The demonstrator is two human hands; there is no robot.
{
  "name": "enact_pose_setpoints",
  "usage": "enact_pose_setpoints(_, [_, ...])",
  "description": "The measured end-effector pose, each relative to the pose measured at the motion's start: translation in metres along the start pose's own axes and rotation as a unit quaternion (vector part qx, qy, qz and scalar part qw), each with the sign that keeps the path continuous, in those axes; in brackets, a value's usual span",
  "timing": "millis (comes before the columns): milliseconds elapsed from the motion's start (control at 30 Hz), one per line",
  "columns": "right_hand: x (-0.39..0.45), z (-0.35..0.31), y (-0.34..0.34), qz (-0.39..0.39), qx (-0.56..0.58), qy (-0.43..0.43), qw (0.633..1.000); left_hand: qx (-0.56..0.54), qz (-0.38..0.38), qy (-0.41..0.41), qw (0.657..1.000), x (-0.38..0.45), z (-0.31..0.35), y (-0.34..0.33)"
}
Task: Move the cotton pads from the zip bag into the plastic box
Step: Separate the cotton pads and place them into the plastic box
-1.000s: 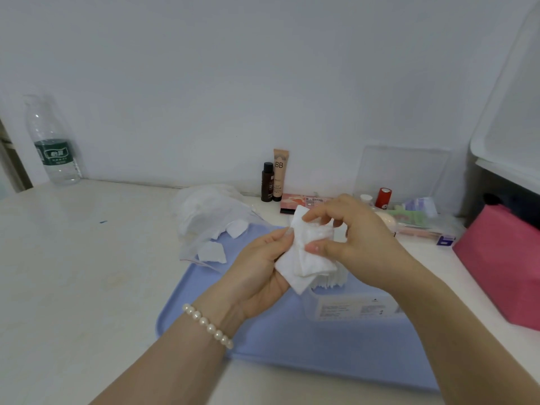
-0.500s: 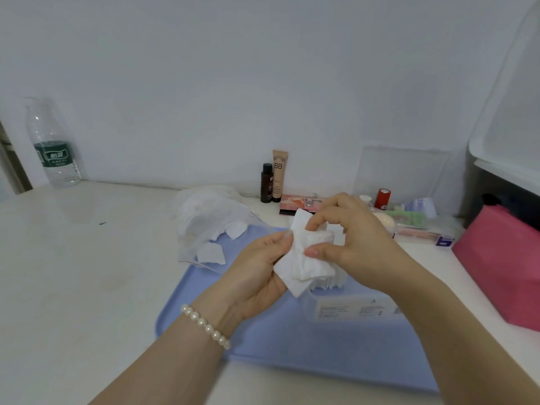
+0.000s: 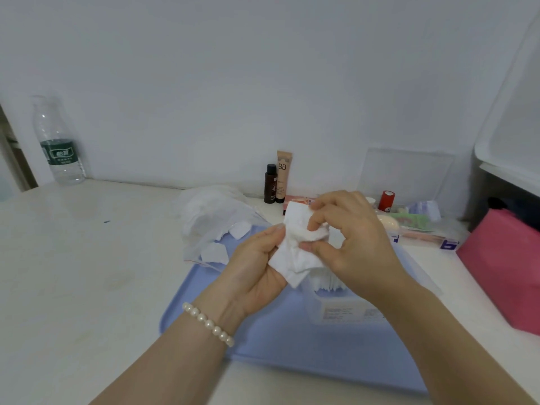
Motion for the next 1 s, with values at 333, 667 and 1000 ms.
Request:
enact_pose_setpoints(333, [-0.001, 0.011, 0.001, 0.002, -0.002, -0.071, 0.997, 0.039, -0.003, 0.007, 0.999, 0.001, 0.000, 0.002])
enact_pose_setpoints(667, [0.001, -0.015, 0.009, 0.094, -0.108, 0.091, 0.986, -0.092, -0.079, 0.018, 0.992, -0.002, 0.003, -0.006])
enact_pose_setpoints(1000, [0.015, 0.017, 0.013, 0.056, 0.306, -0.214, 0.926, -0.062, -0.062, -0.044, 0.995, 0.003, 0.013, -0.004])
Point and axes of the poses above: each hand's wrist, its own x-axis towards the middle knuckle, its own y-axis out of the back of the hand, z = x × y, the point moved 7 cm from there along x, towards the middle knuckle, and after that the axes turned 2 degrees about -x, right-handed, at the moved point
